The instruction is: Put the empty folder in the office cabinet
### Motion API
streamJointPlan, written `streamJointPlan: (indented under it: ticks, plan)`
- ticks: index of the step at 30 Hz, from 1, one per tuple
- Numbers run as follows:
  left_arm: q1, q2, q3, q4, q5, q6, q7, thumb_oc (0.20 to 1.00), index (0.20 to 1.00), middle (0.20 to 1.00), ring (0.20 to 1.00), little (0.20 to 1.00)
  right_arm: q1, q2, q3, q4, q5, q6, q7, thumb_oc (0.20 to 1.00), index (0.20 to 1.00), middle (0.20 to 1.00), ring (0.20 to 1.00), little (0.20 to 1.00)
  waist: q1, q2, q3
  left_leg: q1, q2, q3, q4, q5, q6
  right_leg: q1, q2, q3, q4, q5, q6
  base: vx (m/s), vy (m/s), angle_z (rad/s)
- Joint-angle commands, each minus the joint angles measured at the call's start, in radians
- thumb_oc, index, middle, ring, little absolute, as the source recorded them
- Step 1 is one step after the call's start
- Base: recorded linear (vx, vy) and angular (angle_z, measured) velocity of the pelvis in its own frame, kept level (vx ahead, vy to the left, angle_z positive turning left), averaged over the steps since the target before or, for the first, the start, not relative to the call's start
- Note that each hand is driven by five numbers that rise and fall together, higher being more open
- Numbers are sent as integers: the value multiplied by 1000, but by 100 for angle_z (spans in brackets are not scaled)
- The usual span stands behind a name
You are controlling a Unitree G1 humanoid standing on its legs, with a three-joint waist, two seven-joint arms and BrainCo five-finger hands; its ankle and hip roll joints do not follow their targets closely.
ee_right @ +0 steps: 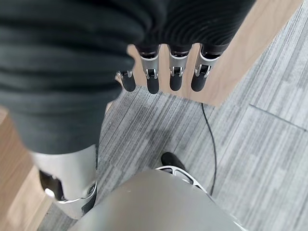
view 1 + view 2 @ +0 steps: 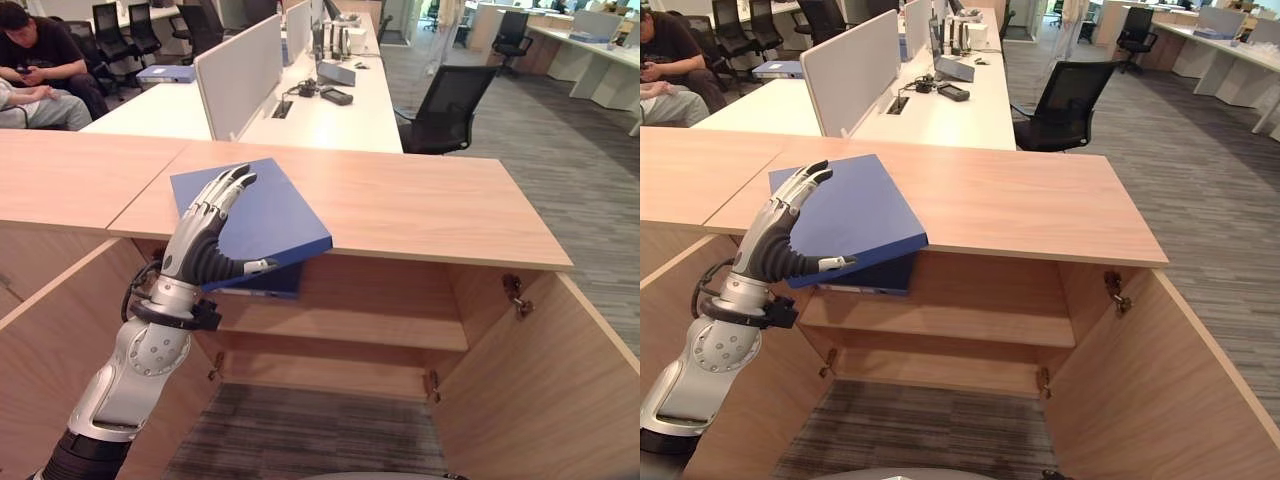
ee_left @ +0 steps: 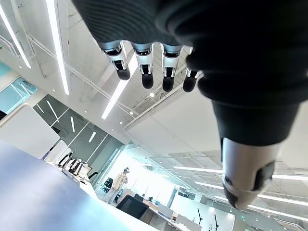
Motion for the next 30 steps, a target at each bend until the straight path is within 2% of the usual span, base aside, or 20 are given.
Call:
streamJointPlan:
  ticks: [1, 3, 10, 17, 30]
  plan:
    - [-85, 24, -20, -11, 89, -11, 42, 1000, 1000, 1000, 1000, 1000, -71, 30, 55, 56, -54, 17, -13, 1000, 1000, 1000, 1000, 1000, 2, -40, 10, 24, 29, 12, 3, -117, -20, 21, -44, 24, 6, -42, 74, 3, 3, -4]
    - [-129, 32, -64, 50, 190, 10, 55, 1000, 1000, 1000, 1000, 1000, -72, 25, 57, 61, -55, 15, -19, 1000, 1000, 1000, 1000, 1000, -10, -37, 5, 26, 30, 15, 3, -119, -19, 22, -43, 30, 6, -43, 73, 1, -1, -2]
    - [-178, 66, -121, 127, 379, 39, 77, 1000, 1000, 1000, 1000, 1000, -72, 16, 55, 70, -64, 13, -18, 1000, 1000, 1000, 1000, 1000, -22, -28, -1, 32, 31, 20, 3, -124, -18, 21, -42, 39, 6, -45, 74, 0, 0, -1]
    - [-189, 76, -140, 160, 450, 56, 77, 1000, 1000, 1000, 1000, 1000, -68, 9, 60, 71, -71, 13, -14, 1000, 1000, 1000, 1000, 1000, -29, -25, -5, 35, 30, 25, 3, -126, -19, 23, -42, 44, 6, -46, 74, 0, 0, 0]
    - [-214, 66, -152, 315, 570, 142, 86, 1000, 1000, 1000, 1000, 1000, -64, 4, 69, 72, -78, 12, -6, 1000, 1000, 1000, 1000, 1000, -43, -20, -8, 43, 31, 37, 3, -129, -19, 26, -42, 57, 6, -49, 73, 0, -1, -5]
